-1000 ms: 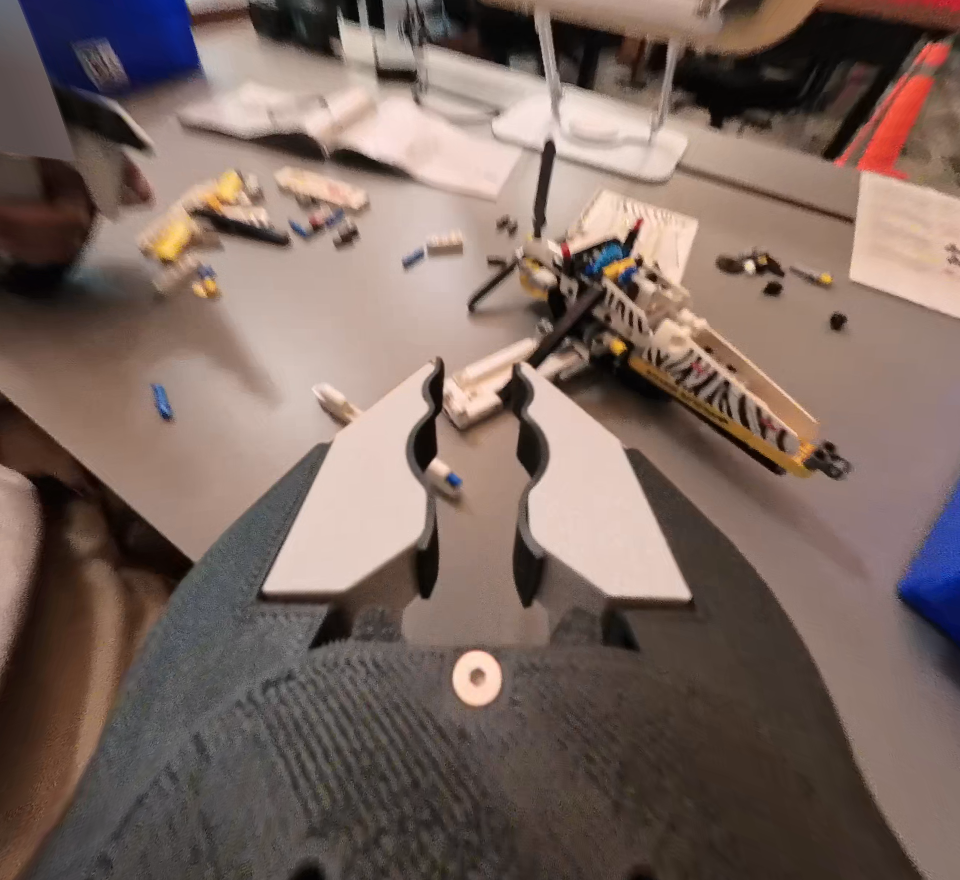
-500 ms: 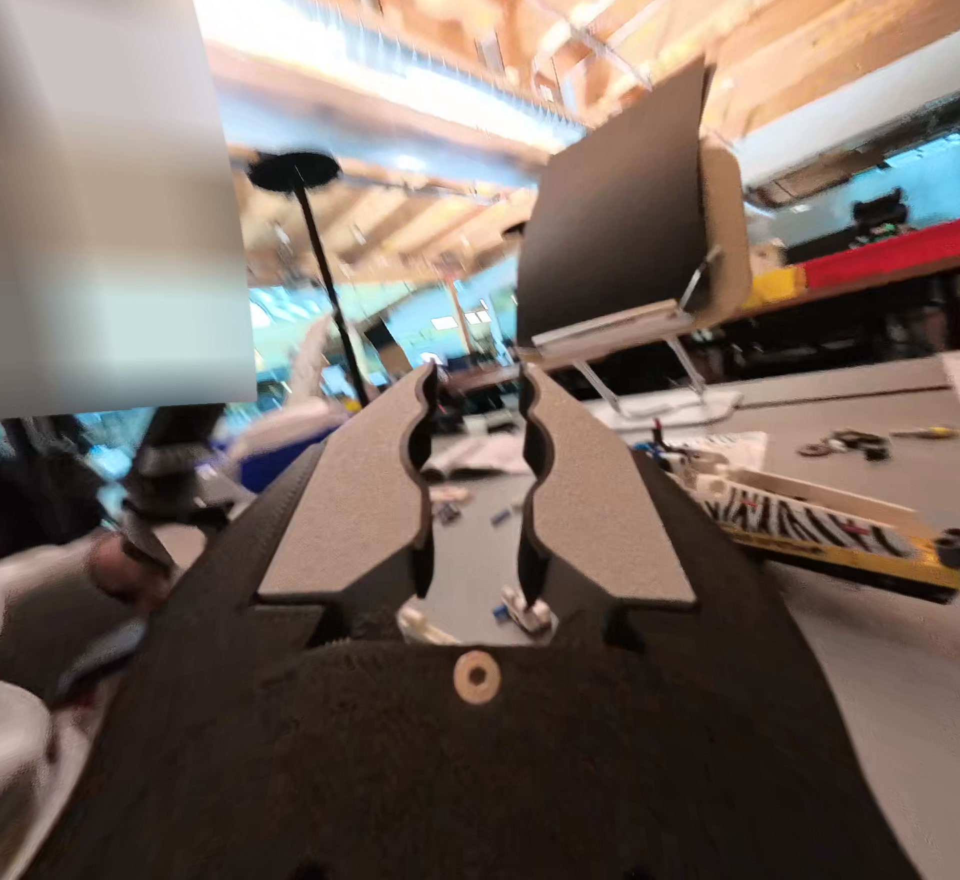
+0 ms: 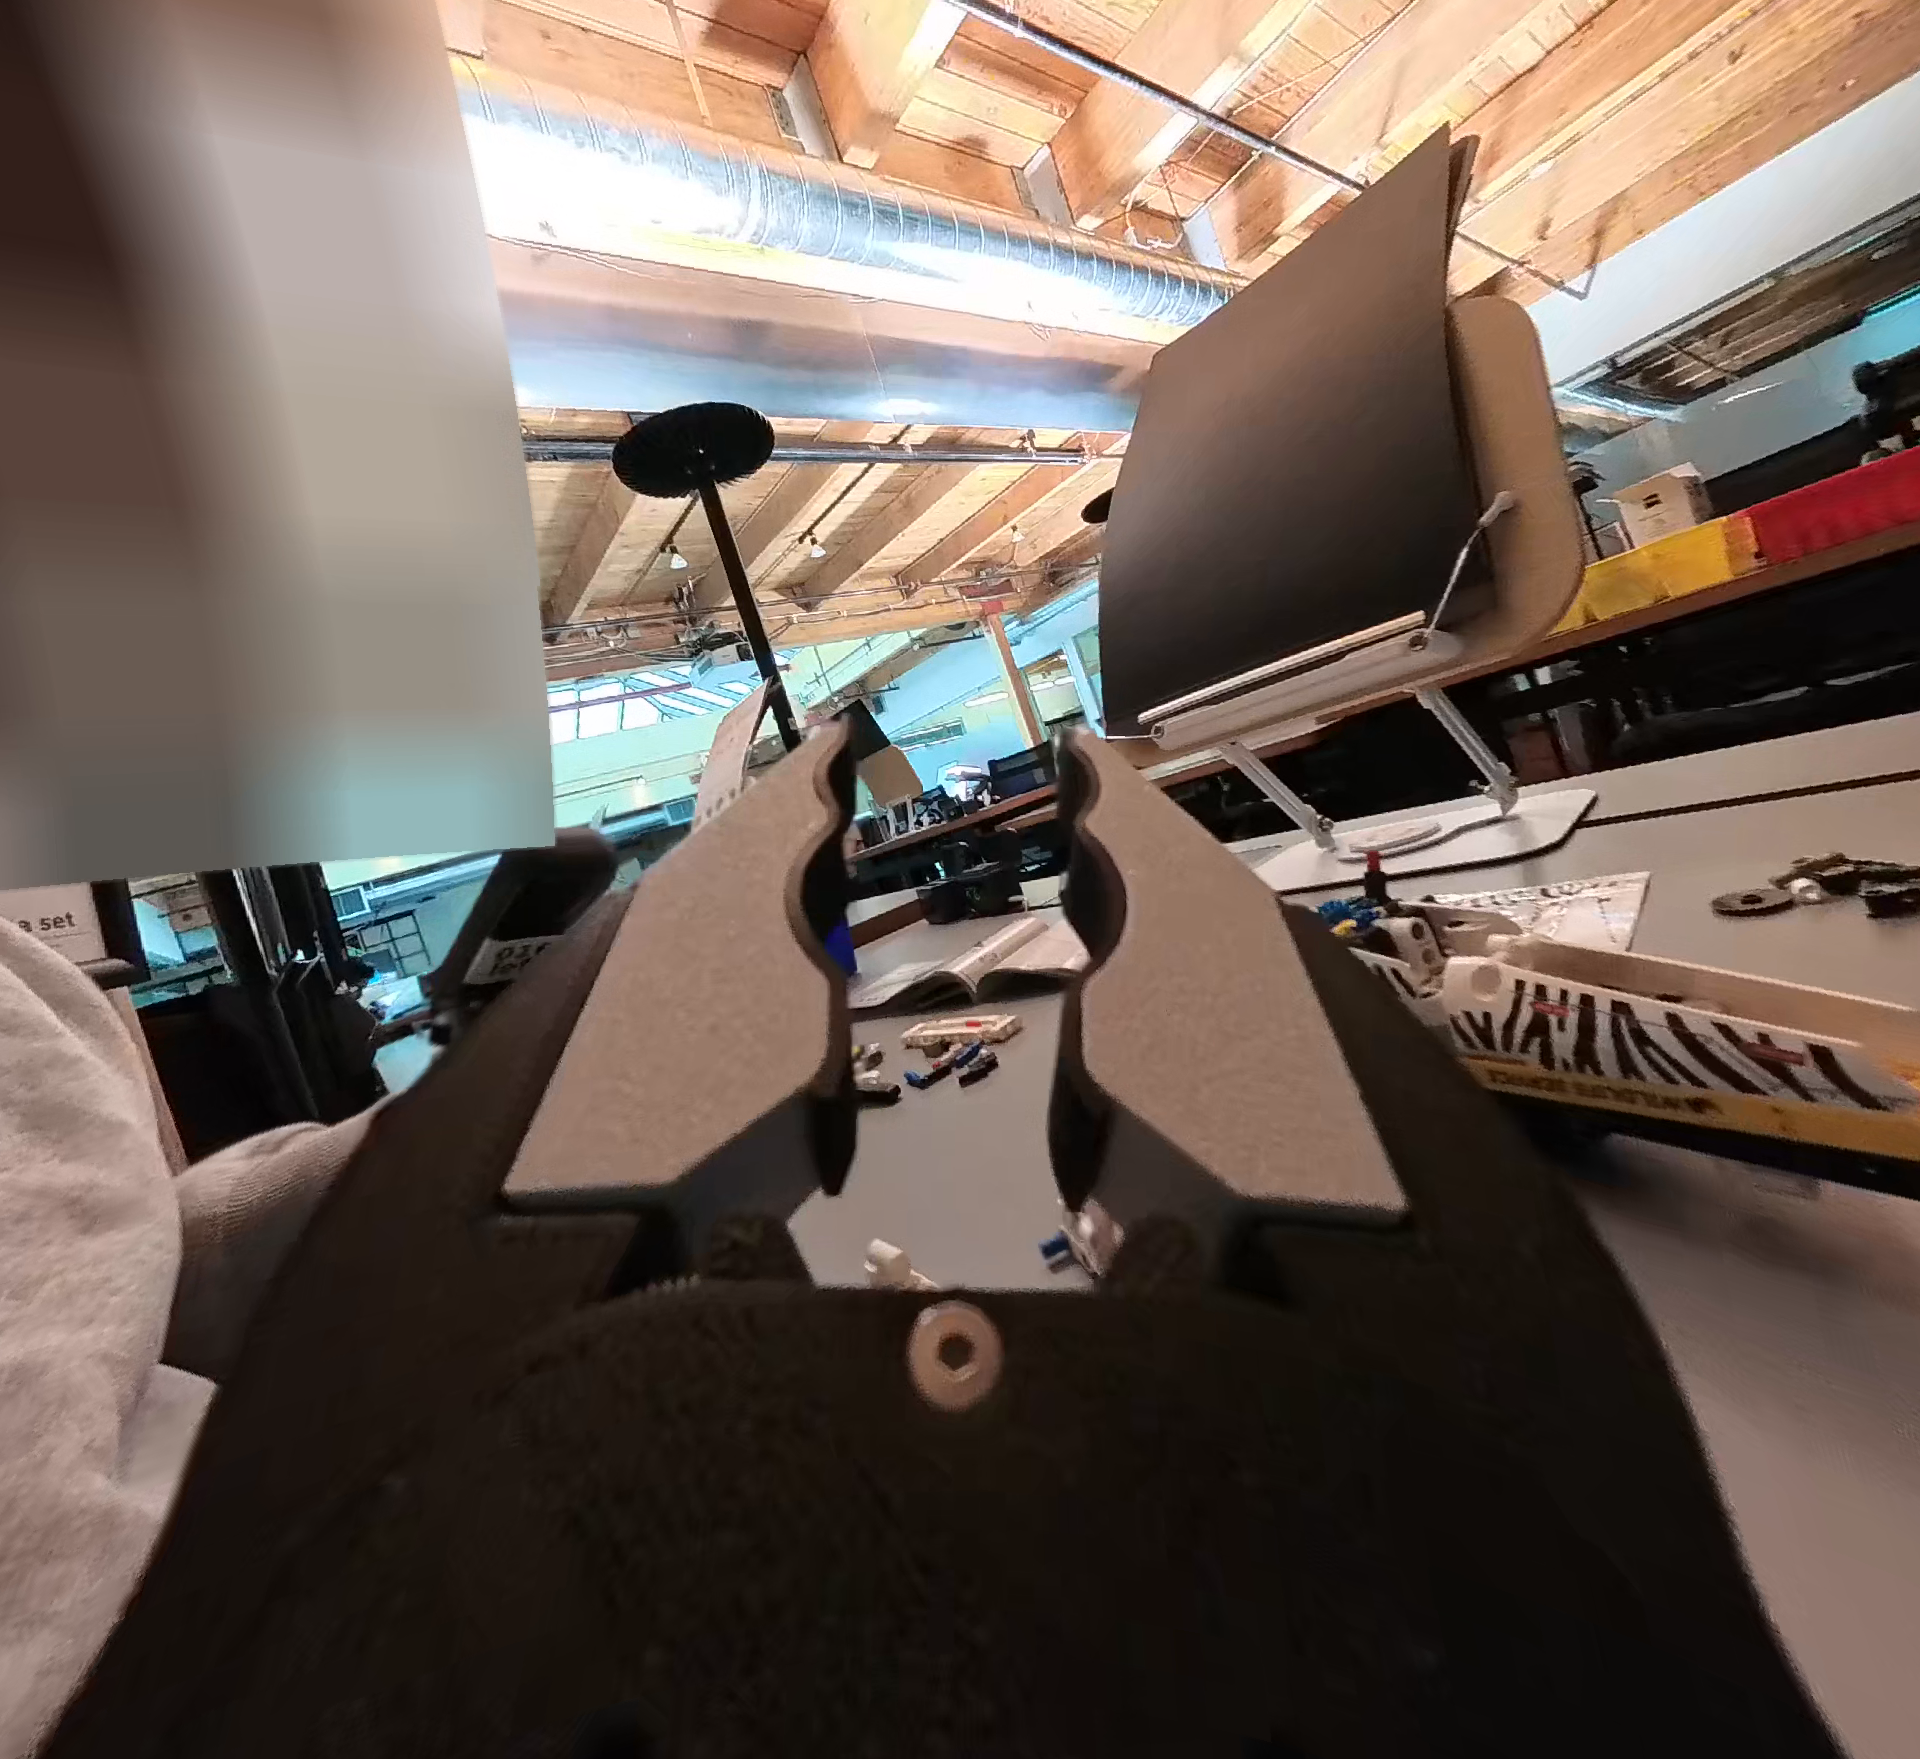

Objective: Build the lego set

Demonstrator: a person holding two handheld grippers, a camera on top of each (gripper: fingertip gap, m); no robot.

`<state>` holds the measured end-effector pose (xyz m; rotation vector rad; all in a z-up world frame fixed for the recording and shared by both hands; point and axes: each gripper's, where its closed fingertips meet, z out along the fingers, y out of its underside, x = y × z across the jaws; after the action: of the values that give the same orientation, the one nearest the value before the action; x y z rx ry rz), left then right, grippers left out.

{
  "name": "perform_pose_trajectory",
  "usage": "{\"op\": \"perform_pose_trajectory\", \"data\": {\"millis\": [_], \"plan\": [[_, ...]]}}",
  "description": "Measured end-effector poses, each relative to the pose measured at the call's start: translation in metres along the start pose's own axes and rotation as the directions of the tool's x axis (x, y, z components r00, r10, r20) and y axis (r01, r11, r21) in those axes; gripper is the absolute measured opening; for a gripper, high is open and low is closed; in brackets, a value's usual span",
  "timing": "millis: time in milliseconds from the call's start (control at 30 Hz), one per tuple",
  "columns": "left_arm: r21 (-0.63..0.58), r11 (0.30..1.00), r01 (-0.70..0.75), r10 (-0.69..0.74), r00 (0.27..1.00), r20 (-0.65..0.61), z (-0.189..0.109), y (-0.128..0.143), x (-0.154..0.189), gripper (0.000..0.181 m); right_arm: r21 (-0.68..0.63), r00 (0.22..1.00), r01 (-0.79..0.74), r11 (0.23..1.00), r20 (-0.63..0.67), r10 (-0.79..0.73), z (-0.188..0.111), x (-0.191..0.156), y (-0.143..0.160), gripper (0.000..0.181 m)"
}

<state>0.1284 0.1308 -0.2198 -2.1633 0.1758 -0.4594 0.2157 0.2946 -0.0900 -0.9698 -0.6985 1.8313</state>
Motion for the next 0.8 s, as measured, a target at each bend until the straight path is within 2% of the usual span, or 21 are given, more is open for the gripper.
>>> {"op": "perform_pose_trajectory", "data": {"millis": [67, 100, 200, 267, 333, 367, 467, 533, 600, 667, 800], "plan": [[0.157, 0.986, 0.057, -0.048, 0.997, -0.061, -0.009, -0.025, -0.007, 0.003, -0.011, 0.999, 0.015, 1.000, 0.030, -0.015, 0.000, -0.006, 0.002, 0.038], [0.250, 0.964, 0.088, -0.054, 0.989, -0.139, -0.016, -0.038, -0.004, 0.003, -0.031, 0.997, 0.039, 0.999, 0.067, -0.037, 0.001, -0.015, 0.005, 0.035], [0.516, 0.827, 0.221, -0.044, 0.942, -0.332, -0.046, -0.072, 0.001, 0.003, -0.108, 0.980, 0.175, 0.979, 0.111, -0.163, 0.015, -0.041, 0.027, 0.023], [0.607, 0.726, 0.323, -0.039, 0.901, -0.433, -0.067, -0.086, 0.000, 0.003, -0.130, 0.971, 0.221, 0.967, 0.125, -0.205, 0.038, -0.064, 0.053, 0.018], [0.666, 0.639, 0.386, -0.029, 0.877, -0.480, -0.086, -0.094, -0.004, 0.003, -0.179, 0.967, 0.248, 0.952, 0.110, -0.231, 0.065, -0.081, 0.086, 0.028], [0.678, 0.616, 0.403, -0.033, 0.872, -0.488, -0.091, -0.095, -0.007, 0.003, -0.200, 0.958, 0.280, 0.939, 0.119, -0.260, 0.078, -0.092, 0.101, 0.038], [0.667, 0.579, 0.468, -0.036, 0.832, -0.553, -0.100, -0.093, -0.007, 0.004, -0.270, 0.887, 0.459, 0.847, 0.189, -0.421, 0.104, -0.114, 0.142, 0.026], [0.640, 0.546, 0.541, -0.053, 0.784, -0.618, -0.104, -0.094, -0.010, 0.003, -0.295, 0.818, 0.575, 0.763, 0.197, -0.540, 0.114, -0.115, 0.158, 0.025], [0.594, 0.522, 0.612, -0.093, 0.733, -0.674, -0.101, -0.094, -0.016, 0.003, -0.280, 0.764, 0.642, 0.713, 0.169, -0.622, 0.120, -0.114, 0.162, 0.035], [0.559, 0.507, 0.656, -0.109, 0.692, -0.713, -0.100, -0.095, -0.019, 0.003, -0.275, 0.738, 0.670, 0.689, 0.146, -0.659, 0.122, -0.113, 0.162, 0.037], [0.481, 0.548, 0.685, -0.142, 0.643, -0.753, -0.086, -0.094, -0.013, 0.003, -0.239, 0.712, 0.694, 0.679, 0.092, -0.696, 0.122, -0.114, 0.149, 0.036]]}}
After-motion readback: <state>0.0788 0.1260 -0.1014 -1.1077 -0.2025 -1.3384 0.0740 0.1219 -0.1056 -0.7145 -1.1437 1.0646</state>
